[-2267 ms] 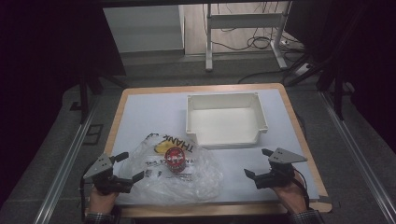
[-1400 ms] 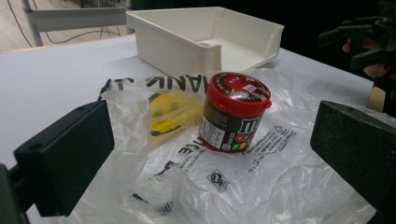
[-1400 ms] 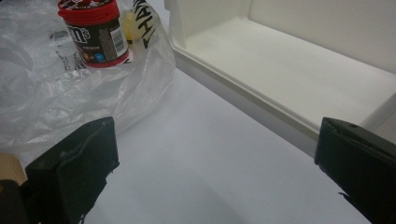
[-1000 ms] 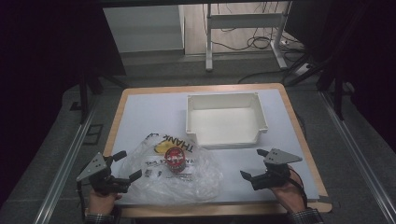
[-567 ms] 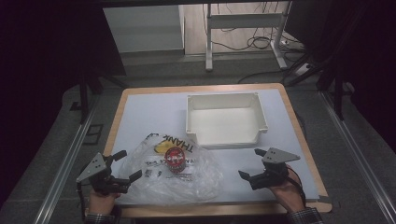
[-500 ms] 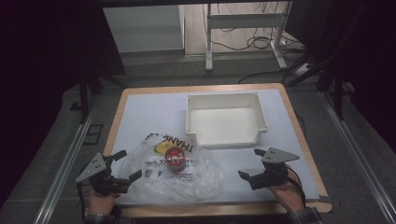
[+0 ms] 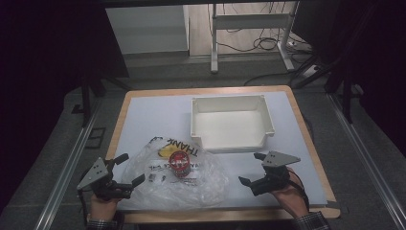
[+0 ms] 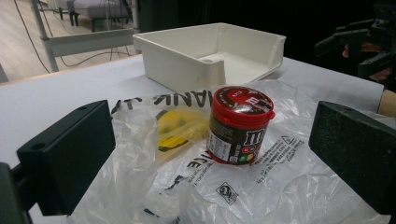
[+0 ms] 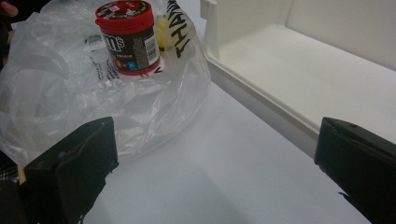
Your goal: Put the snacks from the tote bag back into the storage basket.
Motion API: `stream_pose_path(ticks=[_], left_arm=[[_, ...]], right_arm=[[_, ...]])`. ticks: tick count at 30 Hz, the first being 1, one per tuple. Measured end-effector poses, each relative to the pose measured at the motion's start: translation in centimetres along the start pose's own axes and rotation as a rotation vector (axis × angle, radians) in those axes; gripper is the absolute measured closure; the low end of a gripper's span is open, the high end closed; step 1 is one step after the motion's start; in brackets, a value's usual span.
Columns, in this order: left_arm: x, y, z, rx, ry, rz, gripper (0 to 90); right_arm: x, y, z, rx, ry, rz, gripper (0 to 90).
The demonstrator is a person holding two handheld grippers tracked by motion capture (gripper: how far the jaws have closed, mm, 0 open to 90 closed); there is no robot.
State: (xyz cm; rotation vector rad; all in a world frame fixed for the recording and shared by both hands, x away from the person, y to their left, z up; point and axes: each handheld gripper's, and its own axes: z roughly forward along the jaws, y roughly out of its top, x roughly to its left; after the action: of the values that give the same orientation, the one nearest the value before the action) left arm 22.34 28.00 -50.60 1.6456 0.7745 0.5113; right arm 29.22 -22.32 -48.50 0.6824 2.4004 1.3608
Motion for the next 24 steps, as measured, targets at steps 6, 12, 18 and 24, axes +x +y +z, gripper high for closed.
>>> stream_pose_path(ticks=[6,12,18,24], left_arm=[[-0.1,0.1,-0.1,-0.011,0.01,0.011,0.7],[-0.2,0.1,-0.1,-0.006,0.012,0.012,0.7],[-0.3,0.2,0.0,0.003,0.001,0.02,1.0],[-0.4,0.3,0.1,0.006,0.004,0.03,1.1]], right_arm=[[0.0,0.3,0.1,-0.002,0.01,0.005,0.0],[0.1,0.5,0.4,-0.012,0.026,0.024,0.0],[0.2,0.8,0.8,-0.006,0.038,0.021,0.0],[0.5,1.2,1.3,0.007,0.061,0.01,0.3]])
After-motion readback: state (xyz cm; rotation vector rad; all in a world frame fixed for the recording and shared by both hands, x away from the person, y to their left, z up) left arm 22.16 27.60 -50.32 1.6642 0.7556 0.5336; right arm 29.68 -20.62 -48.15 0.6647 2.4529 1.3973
